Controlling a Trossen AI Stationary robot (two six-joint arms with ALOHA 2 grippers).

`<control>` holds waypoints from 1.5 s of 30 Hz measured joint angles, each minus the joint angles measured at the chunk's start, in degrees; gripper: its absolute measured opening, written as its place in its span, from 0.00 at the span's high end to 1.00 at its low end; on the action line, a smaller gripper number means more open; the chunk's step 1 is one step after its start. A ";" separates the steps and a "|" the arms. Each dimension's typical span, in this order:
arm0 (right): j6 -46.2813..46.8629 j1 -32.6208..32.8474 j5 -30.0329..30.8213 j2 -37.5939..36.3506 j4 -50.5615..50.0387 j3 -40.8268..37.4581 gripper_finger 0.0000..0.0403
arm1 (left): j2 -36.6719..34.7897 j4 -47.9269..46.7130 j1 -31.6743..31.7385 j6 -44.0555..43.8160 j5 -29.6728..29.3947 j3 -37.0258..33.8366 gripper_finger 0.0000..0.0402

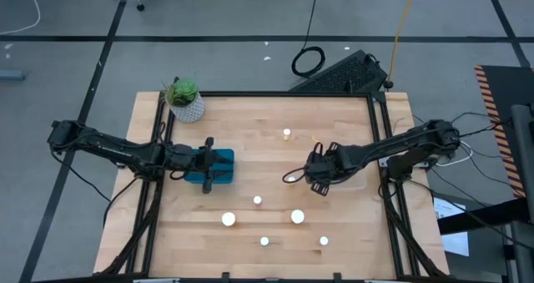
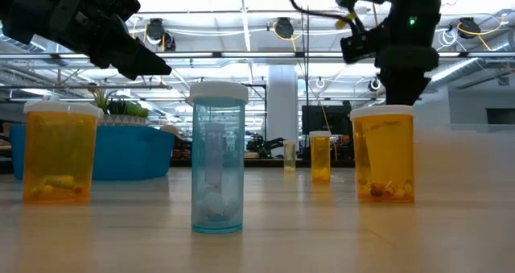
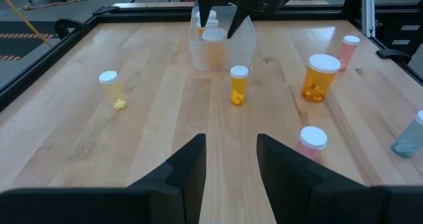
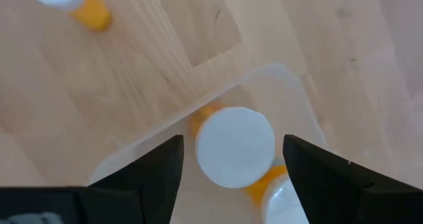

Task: Pick and place medicine bottles into bin by pill shape (circle, oval)
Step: Put the large orange pill bottle into the transparent bin

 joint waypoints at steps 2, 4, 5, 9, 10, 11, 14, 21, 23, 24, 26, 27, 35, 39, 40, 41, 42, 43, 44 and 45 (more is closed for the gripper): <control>0.72 0.00 0.28 -2.09 -0.05 0.00 0.37 | 0.00 0.02 0.02 0.01 0.00 0.00 0.66; 2.00 0.02 0.79 -4.49 -0.03 0.00 0.37 | 0.00 0.48 0.02 0.00 0.00 0.00 0.66; 2.73 0.25 1.13 -5.93 0.03 0.00 0.37 | 0.00 0.66 0.02 0.04 0.00 0.00 0.66; 4.40 2.80 1.59 -11.62 3.33 0.02 0.37 | 0.00 0.94 0.02 0.10 0.00 0.00 0.66; 4.59 3.84 1.70 -12.78 4.99 0.04 0.37 | 0.00 0.94 0.02 0.11 0.00 0.00 0.66; 4.65 5.05 2.22 -13.68 6.67 0.04 0.37 | 0.00 0.94 0.02 0.09 0.00 0.00 0.66; 4.50 9.09 5.10 -14.76 11.47 0.07 0.37 | 0.00 0.96 0.02 0.09 0.00 0.00 0.66; 3.53 18.49 10.01 -11.77 19.28 0.07 0.37 | 0.00 0.94 -0.44 -0.58 -0.02 0.00 0.66; 3.30 20.62 11.90 -10.76 21.55 0.07 0.37 | 0.00 0.92 -0.74 -0.87 0.00 0.00 0.66; 3.02 21.62 12.66 -10.22 22.50 0.07 0.37 | 0.00 0.92 -0.88 -0.93 0.00 0.00 0.66; 2.60 23.73 14.26 -9.00 23.75 0.07 0.37 | 0.00 0.92 -1.19 -0.94 0.00 0.00 0.66; 2.17 24.63 14.84 -8.30 24.67 0.07 0.37 | 0.00 0.92 -1.34 -0.96 -0.01 0.00 0.66; 0.18 28.19 13.90 -2.86 30.10 0.07 0.37 | 0.00 0.93 -2.39 -1.88 -0.02 0.00 0.66; -0.32 28.31 10.97 -0.58 32.31 0.07 0.37 | 0.00 0.94 -2.60 -2.08 -0.02 0.00 0.66; -0.65 28.10 10.50 0.00 32.93 0.07 0.37 | 0.00 0.94 -2.60 -2.07 -0.07 0.00 0.66; -1.09 27.83 10.16 0.61 33.48 0.07 0.37 | 0.00 0.94 -2.60 -2.03 -0.11 0.00 0.66; -1.55 27.59 9.98 1.04 33.72 0.07 0.37 | 0.00 0.94 -2.60 -1.99 -0.13 0.00 0.66; -1.84 27.29 9.55 1.57 33.86 0.07 0.37 | 0.00 0.94 -2.60 -1.83 -0.15 0.00 0.66; -2.17 26.76 8.80 2.02 34.56 0.07 0.36 | 0.00 0.94 -2.60 -1.75 -0.15 0.00 0.66; -2.58 26.29 8.08 2.47 35.46 0.07 0.36 | 0.00 0.94 -2.60 -1.73 -0.17 0.00 0.66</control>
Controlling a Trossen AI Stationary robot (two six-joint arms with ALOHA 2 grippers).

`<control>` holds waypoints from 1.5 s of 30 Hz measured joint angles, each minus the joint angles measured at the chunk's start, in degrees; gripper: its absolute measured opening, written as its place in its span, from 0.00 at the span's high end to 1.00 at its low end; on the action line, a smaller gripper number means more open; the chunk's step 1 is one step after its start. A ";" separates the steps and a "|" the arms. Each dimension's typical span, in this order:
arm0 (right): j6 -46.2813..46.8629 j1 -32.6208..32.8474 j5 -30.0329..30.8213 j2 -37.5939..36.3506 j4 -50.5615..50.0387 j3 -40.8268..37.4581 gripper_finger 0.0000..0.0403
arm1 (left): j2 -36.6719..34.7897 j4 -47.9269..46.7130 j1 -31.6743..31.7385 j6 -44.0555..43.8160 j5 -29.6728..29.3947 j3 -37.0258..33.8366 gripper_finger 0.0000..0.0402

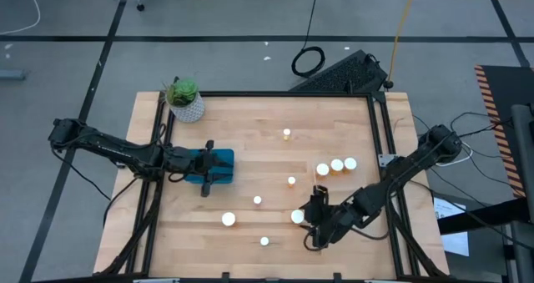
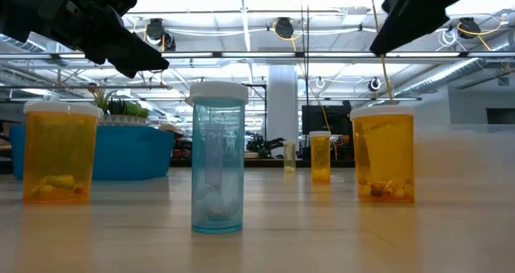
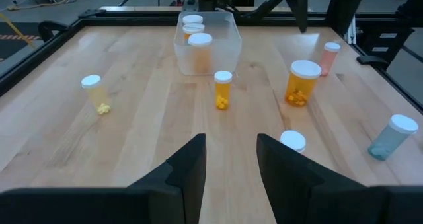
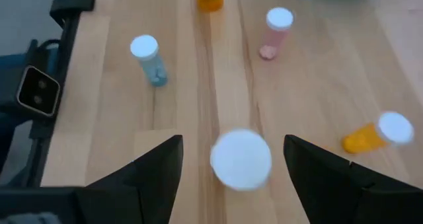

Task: Pick and place medicine bottles into bin by pill shape (circle, oval)
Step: Put the large orange pill bottle into the transparent bin

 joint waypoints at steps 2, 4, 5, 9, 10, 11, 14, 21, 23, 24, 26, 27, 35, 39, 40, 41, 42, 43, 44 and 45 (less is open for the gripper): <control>-0.56 -0.78 -2.00 0.90 1.13 0.02 0.34 | 0.00 0.00 0.02 0.21 -0.43 0.00 0.66; -1.51 -1.79 -3.92 2.23 2.91 0.02 0.30 | 0.00 -0.02 0.17 0.83 -0.51 0.00 0.66; -2.02 -2.12 -4.35 2.77 3.10 0.02 0.28 | 0.00 -0.02 0.22 1.17 -0.52 0.00 0.66; -3.37 -4.17 -7.12 4.40 2.63 0.02 0.21 | 0.00 -0.02 0.52 1.49 -0.55 0.00 0.66; -3.49 -4.73 -7.37 4.65 2.55 0.02 0.20 | 0.00 -0.02 0.52 1.49 -0.55 0.00 0.66; -3.46 -5.39 -8.34 4.78 2.55 0.02 0.19 | 0.00 -0.04 0.52 1.49 -0.55 0.00 0.66; -2.10 -6.75 -9.94 4.82 2.47 0.02 0.19 | 0.00 -0.04 0.50 1.49 -0.55 0.00 0.66; 1.23 -7.40 -11.50 5.17 1.13 0.02 0.19 | 0.00 -0.04 0.50 1.47 -0.55 0.00 0.66; 1.23 -7.38 -11.70 5.98 1.00 0.02 0.19 | 0.00 -0.04 0.50 1.49 -0.55 0.00 0.66; 1.25 -7.45 -12.26 6.56 1.04 0.02 0.19 | 0.00 -0.06 0.50 1.48 -0.55 0.00 0.66; 1.23 -7.96 -13.49 7.57 2.13 0.02 0.19 | 0.00 -0.05 0.50 1.49 -0.55 0.00 0.66; 1.23 -8.32 -14.32 8.01 2.49 0.02 0.19 | 0.00 -0.07 0.50 1.54 -0.55 0.00 0.66; 1.77 -9.00 -15.98 9.26 2.24 0.02 0.20 | 0.00 -0.05 0.50 2.30 -0.55 0.00 0.66; 1.04 -8.99 -16.00 9.26 2.13 0.02 0.24 | 0.00 -0.04 0.50 2.30 -0.55 0.00 0.66; 0.86 -8.97 -16.00 9.26 2.07 0.02 0.26 | 0.00 -0.04 0.50 2.30 -0.55 0.00 0.66; 0.72 -8.97 -15.98 9.24 1.89 0.02 0.27 | 0.00 -0.04 0.50 2.29 -0.55 0.00 0.66; 0.39 -8.97 -15.98 9.24 1.77 0.02 0.29 | 0.00 -0.04 0.50 2.28 -0.55 0.00 0.66; -0.08 -8.98 -15.99 9.25 1.80 0.02 0.31 | 0.00 -0.04 0.50 2.28 -0.55 0.00 0.66; -0.44 -8.97 -15.99 9.24 1.83 0.02 0.32 | 0.00 -0.04 0.50 2.29 -0.55 0.00 0.66; -0.66 -8.96 -15.98 9.24 1.84 0.02 0.34 | 0.00 -0.04 0.50 2.28 -0.55 0.00 0.66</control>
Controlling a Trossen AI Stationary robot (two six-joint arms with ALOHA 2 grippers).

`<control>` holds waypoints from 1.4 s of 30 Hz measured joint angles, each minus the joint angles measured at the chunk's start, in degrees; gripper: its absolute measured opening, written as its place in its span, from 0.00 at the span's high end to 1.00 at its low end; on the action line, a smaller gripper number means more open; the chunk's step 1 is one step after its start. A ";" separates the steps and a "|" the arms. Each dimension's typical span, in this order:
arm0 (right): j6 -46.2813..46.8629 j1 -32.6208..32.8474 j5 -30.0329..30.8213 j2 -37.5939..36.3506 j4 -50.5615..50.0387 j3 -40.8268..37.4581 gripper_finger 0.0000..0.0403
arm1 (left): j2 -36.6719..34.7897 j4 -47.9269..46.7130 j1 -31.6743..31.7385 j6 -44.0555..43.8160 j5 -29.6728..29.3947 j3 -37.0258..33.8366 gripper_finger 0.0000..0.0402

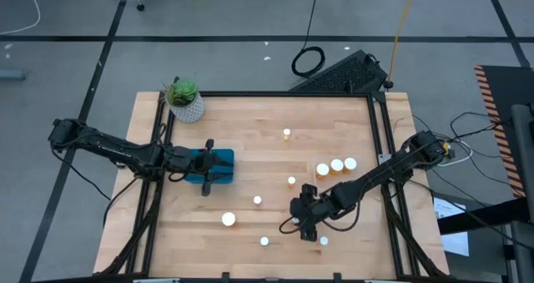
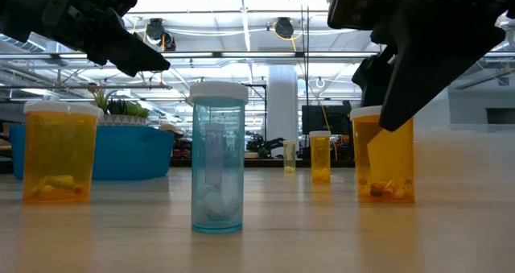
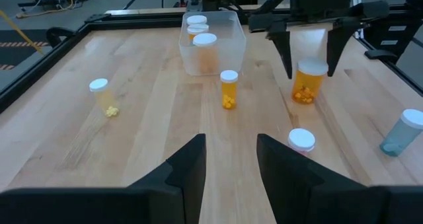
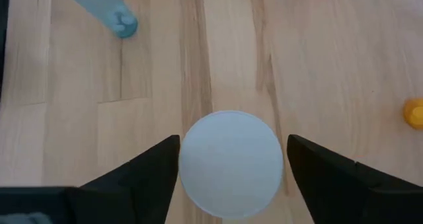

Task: Pick and place medicine bottles into bin by pill shape (circle, oval)
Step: Put the large orange pill bottle into the transparent bin

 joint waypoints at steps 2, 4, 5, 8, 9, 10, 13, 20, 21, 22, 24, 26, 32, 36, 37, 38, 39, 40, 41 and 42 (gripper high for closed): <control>-0.27 0.00 -0.01 0.00 -0.06 0.00 0.37 | 0.00 0.00 0.00 0.03 0.00 0.00 0.66; -0.59 0.00 -0.01 0.00 -0.04 0.00 0.40 | 0.00 0.00 0.00 0.33 0.00 0.00 0.66; -0.86 0.00 0.00 0.00 -0.03 0.00 0.41 | 0.00 0.00 0.00 0.57 0.02 0.00 0.66; -1.13 0.00 -0.01 0.00 -0.04 0.00 0.45 | 0.00 0.00 0.00 0.59 0.02 0.00 0.66; -1.13 0.00 -0.01 0.00 -0.01 0.00 0.47 | 0.00 0.00 0.00 0.57 0.02 0.00 0.66; -1.13 0.00 -0.01 0.00 -0.02 0.00 0.48 | 0.00 0.00 0.00 0.55 0.01 0.00 0.66; -1.15 0.00 -0.01 -0.11 -0.04 0.00 0.49 | 0.00 0.00 0.00 0.57 0.02 0.00 0.66; -1.57 0.00 -0.01 -0.66 -0.14 0.00 0.48 | 0.00 0.00 0.00 0.56 0.02 0.00 0.66; -1.57 0.00 -0.01 -0.82 -0.43 0.00 0.48 | 0.00 0.00 0.00 0.57 0.02 0.00 0.66; -1.54 0.00 -0.06 -1.08 -0.47 0.00 0.48 | 0.00 0.00 0.00 0.57 0.02 0.00 0.66; -1.44 0.00 -0.21 -1.92 -0.71 0.00 0.48 | 0.00 0.00 0.00 0.57 0.02 0.00 0.66; -1.37 0.00 -0.19 -3.24 -1.16 0.00 0.48 | 0.00 0.04 0.00 0.57 0.02 0.00 0.66; -0.92 -0.04 0.25 -9.46 -4.79 0.00 0.48 | 0.00 0.03 0.00 -0.01 0.02 0.00 0.66; 0.43 -0.07 1.12 -14.49 -9.61 -0.02 0.48 | 0.00 0.04 -0.08 -0.83 0.02 0.00 0.66; 0.66 -0.07 1.78 -15.72 -10.81 -0.02 0.48 | 0.00 0.07 -0.11 -1.02 0.02 0.00 0.66; 0.98 -0.07 1.98 -17.00 -12.48 -0.02 0.48 | 0.00 0.04 -0.15 -1.06 0.04 0.00 0.66; 1.56 -0.07 2.41 -18.36 -14.60 -0.02 0.48 | 0.00 0.04 -0.15 -1.06 0.03 0.00 0.66; 2.36 -0.07 3.11 -19.59 -16.76 -0.02 0.48 | 0.00 0.04 -0.15 -1.08 0.03 0.00 0.66; 3.23 -0.07 3.50 -20.92 -18.91 -0.02 0.48 | 0.00 0.04 -0.15 -1.09 0.04 0.00 0.66; 3.93 -0.07 4.22 -22.25 -21.23 -0.02 0.48 | 0.00 0.04 -0.15 -1.07 0.04 0.00 0.66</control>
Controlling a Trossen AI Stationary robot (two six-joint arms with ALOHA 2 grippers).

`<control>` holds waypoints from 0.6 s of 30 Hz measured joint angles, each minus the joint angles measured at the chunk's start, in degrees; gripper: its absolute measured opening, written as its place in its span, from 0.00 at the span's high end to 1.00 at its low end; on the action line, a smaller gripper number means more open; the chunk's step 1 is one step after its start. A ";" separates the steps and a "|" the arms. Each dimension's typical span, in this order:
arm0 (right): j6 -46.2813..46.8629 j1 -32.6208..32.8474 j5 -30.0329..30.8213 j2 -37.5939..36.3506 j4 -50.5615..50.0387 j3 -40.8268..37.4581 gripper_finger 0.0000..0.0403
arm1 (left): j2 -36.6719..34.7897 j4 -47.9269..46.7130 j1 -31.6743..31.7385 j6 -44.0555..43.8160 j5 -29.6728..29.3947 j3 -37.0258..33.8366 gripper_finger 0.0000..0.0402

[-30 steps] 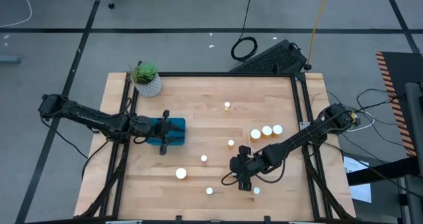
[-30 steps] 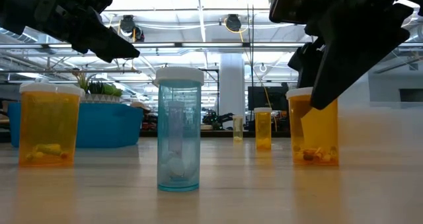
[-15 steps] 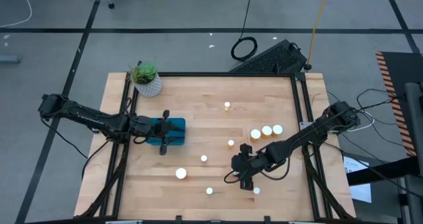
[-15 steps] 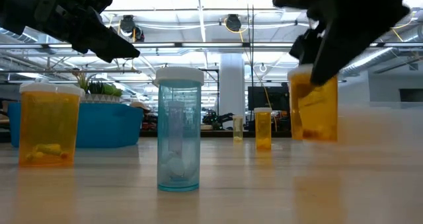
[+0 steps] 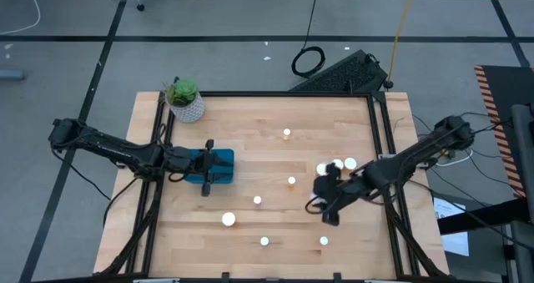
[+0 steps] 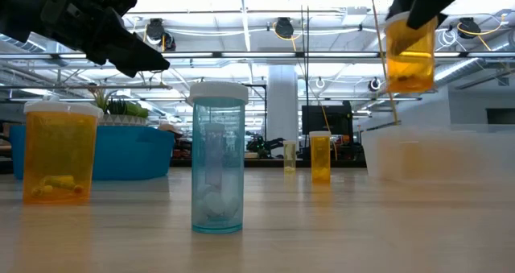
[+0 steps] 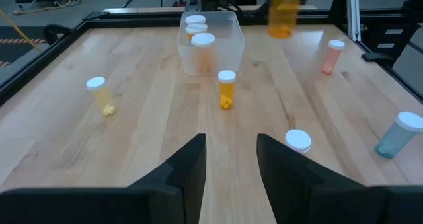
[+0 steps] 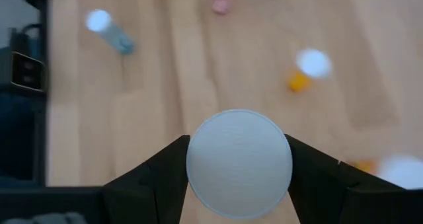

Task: Pick and place medicine bottles into bin by pill shape (circle, oval)
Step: Put the large orange pill bottle into the transparent bin

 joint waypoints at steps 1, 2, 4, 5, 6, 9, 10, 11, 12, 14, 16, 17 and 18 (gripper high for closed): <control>0.85 0.00 0.85 -1.26 -2.50 0.00 0.48 | 0.00 0.00 0.00 0.04 -0.02 0.00 0.66; 1.81 -0.08 1.58 -2.50 -4.85 0.00 0.48 | 0.00 0.00 0.00 0.04 0.00 0.00 0.66; 4.13 -0.24 3.55 -4.80 -9.24 0.00 0.48 | 0.00 0.00 0.00 0.05 0.00 0.00 0.66; 5.34 -0.37 4.37 -5.88 -11.14 0.00 0.48 | 0.00 0.00 0.00 0.06 0.00 0.00 0.66; 6.41 -0.43 5.15 -6.91 -12.89 0.00 0.48 | 0.00 0.00 0.00 0.05 -0.01 0.00 0.66; 8.97 -0.74 6.40 -9.45 -16.89 0.00 0.48 | 0.00 0.00 0.02 0.06 0.00 0.00 0.66; 9.88 -0.74 6.96 -10.20 -18.21 0.00 0.48 | 0.00 0.00 0.02 0.06 0.00 0.00 0.66; 10.78 -0.74 7.73 -10.87 -19.46 0.00 0.48 | 0.00 0.00 0.02 0.08 0.00 0.00 0.66; 11.63 -0.75 8.41 -11.43 -20.62 0.00 0.48 | 0.00 0.00 0.02 0.08 0.00 0.00 0.66; 13.59 -0.75 9.48 -12.44 -23.07 0.00 0.48 | 0.00 0.00 0.02 0.08 0.00 0.00 0.66; 15.41 -0.74 9.91 -13.01 -25.28 0.00 0.48 | 0.00 0.02 0.02 0.08 0.00 0.00 0.66; 16.26 -0.74 9.94 -13.28 -26.51 -0.01 0.48 | 0.00 0.02 0.02 0.06 0.00 0.00 0.66; 17.11 -0.74 9.93 -13.41 -27.70 -0.02 0.48 | 0.00 0.02 0.04 0.04 0.00 0.00 0.66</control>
